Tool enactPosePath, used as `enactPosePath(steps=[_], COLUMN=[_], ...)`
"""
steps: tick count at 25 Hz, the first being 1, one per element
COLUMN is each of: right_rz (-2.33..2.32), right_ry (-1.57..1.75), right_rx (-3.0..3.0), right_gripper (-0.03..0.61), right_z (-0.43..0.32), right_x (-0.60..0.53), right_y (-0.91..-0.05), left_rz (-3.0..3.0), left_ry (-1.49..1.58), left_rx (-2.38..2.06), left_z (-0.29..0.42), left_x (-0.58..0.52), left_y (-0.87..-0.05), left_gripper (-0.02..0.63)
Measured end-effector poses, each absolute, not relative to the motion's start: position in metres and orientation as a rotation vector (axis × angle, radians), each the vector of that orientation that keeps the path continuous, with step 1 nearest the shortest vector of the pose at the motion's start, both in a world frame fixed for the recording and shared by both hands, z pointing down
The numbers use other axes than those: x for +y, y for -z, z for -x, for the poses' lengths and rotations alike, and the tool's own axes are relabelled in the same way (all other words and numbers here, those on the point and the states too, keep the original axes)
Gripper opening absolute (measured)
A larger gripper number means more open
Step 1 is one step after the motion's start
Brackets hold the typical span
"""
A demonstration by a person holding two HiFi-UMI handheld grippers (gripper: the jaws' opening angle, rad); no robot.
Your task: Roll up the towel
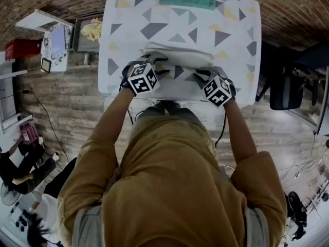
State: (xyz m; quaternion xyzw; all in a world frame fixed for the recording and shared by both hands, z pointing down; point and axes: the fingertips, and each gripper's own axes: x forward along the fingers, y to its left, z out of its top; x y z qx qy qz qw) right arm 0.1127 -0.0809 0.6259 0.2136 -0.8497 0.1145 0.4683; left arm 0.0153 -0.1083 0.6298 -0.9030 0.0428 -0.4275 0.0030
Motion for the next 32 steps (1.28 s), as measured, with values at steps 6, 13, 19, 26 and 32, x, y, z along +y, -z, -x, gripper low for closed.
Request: enactPosePath(steps=[6, 13, 19, 26, 32], right_rz=[-0.626, -0.701, -0.797, -0.897, -0.762], right_ry=[-0.337, -0.481, -0.643, -0.594, -0.298], right_rx=[-2.119, -2.106, -2.111, -2.064, -1.961], right_gripper=[0.055, 0.057, 0.060, 0.063, 0.094], right_z=[-0.118, -0.125, -0.135, -0.143, -0.148], right_x=[-0.108, -0.140, -0.157, -0.173, -0.178], right_y=[-0.609, -0.607, -0.609, -0.611, -0.616], left_rz=[2.800, 2.799, 2.812, 2.834, 2.849], left_ry=[1.390, 1.392, 1.383, 1.371, 1.374], left_rx=[0.095, 0.091, 0.098, 0.106, 0.115], left_z=[-0.014, -0.016, -0.017, -0.019, -0.016], left_x=[-0.107, -0.108, -0.109, -0.110, -0.114], left_y=[-0.640, -0.641, -0.641, -0.640, -0.640], left_gripper=[0.207, 0.207, 0.209, 0.209, 0.209])
